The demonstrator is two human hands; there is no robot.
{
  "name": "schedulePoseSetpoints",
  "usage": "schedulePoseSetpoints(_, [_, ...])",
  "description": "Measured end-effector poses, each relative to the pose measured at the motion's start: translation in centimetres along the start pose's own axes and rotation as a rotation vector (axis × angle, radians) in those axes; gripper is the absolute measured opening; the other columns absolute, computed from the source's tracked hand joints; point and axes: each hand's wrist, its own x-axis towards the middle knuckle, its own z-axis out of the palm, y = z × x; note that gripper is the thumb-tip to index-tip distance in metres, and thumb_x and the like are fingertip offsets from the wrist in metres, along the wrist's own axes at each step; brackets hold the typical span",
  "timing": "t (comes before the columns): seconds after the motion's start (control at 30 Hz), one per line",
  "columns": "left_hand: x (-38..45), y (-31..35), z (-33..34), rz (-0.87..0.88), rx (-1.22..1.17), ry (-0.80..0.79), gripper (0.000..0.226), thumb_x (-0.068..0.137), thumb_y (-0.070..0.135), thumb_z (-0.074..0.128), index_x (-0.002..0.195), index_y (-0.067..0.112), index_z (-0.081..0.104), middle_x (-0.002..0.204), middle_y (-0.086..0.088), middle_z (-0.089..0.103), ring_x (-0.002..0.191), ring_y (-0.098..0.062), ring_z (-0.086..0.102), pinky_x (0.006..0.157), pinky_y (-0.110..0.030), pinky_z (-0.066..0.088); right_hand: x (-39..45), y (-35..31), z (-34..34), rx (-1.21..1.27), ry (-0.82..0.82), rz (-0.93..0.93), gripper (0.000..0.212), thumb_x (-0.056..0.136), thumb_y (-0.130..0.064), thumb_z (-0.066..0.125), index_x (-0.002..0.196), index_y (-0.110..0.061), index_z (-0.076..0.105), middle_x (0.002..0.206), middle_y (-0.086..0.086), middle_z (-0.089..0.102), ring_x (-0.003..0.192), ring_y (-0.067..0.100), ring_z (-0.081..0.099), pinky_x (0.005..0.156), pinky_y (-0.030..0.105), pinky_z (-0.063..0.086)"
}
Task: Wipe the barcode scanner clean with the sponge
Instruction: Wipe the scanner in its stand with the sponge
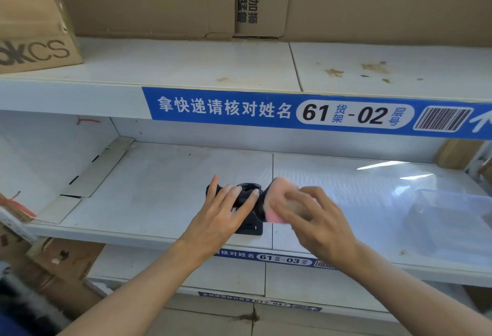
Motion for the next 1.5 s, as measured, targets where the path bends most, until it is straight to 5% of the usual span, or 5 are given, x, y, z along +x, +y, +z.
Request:
schedulePoseSetpoints(0.43, [-0.2, -1.1, 0.5, 0.020, 0.031, -0.036, 0.086, 0.058, -0.008, 0.081, 0.134, 0.003, 0.041, 0.107, -0.029, 0.066, 0.107, -0.044, 0.062, 0.089, -0.064, 0.047, 1.3, -1.3, 0.2, -0.010, -0.004, -0.083, 0.049, 0.081, 0.007, 0.057, 0.124, -0.016, 0.056, 0.117, 0.009, 0.050, 0.091, 0.034, 0.050, 0.072, 0.037, 0.047])
schedulePoseSetpoints(0.67, [-1.1, -1.5, 0.2, -0.024, 0.037, 0.009, 0.082, 0.060, -0.021, 0.072, 0.132, 0.004, 0.041, 0.099, -0.023, 0.065, 0.095, -0.037, 0.064, 0.090, -0.058, 0.048, 2.2, 0.6, 0.1, 0.023, -0.147, 0.373, 0.056, 0.066, 0.012, 0.074, 0.115, -0.014, 0.063, 0.107, 0.013, 0.061, 0.080, 0.035, 0.054, 0.047, 0.039, 0.051])
schedulePoseSetpoints(0.93, [-0.6, -0.8, 0.2, -0.097, -0.095, -0.009, 0.095, 0.049, -0.027, 0.069, 0.134, 0.001, 0.037, 0.099, -0.025, 0.065, 0.096, -0.038, 0.065, 0.090, -0.066, 0.046, 2.1, -2.9, 0.5, 0.020, 0.032, -0.009, 0.048, 0.077, 0.007, 0.060, 0.120, -0.013, 0.056, 0.112, 0.009, 0.048, 0.082, 0.035, 0.052, 0.067, 0.037, 0.048])
schedulePoseSetpoints(1.2, [-1.6, -1.3, 0.4, -0.048, -0.012, 0.028, 0.087, 0.055, -0.027, 0.070, 0.131, 0.004, 0.041, 0.103, -0.026, 0.064, 0.099, -0.040, 0.063, 0.094, -0.070, 0.039, 3.5, -0.4, 0.1, 0.086, -0.127, 0.439, 0.058, 0.069, 0.011, 0.070, 0.117, -0.019, 0.058, 0.111, 0.013, 0.058, 0.088, 0.036, 0.052, 0.048, 0.042, 0.053])
schedulePoseSetpoints(1.5, [-2.1, -1.6, 0.8, 0.028, -0.007, 0.012, 0.092, 0.052, -0.023, 0.077, 0.133, 0.004, 0.043, 0.105, -0.027, 0.064, 0.105, -0.038, 0.062, 0.094, -0.070, 0.040, 3.5, -1.4, -1.0, 0.143, -0.275, 0.049, 0.051, 0.078, 0.006, 0.055, 0.121, -0.022, 0.052, 0.112, 0.009, 0.051, 0.087, 0.028, 0.045, 0.066, 0.028, 0.038])
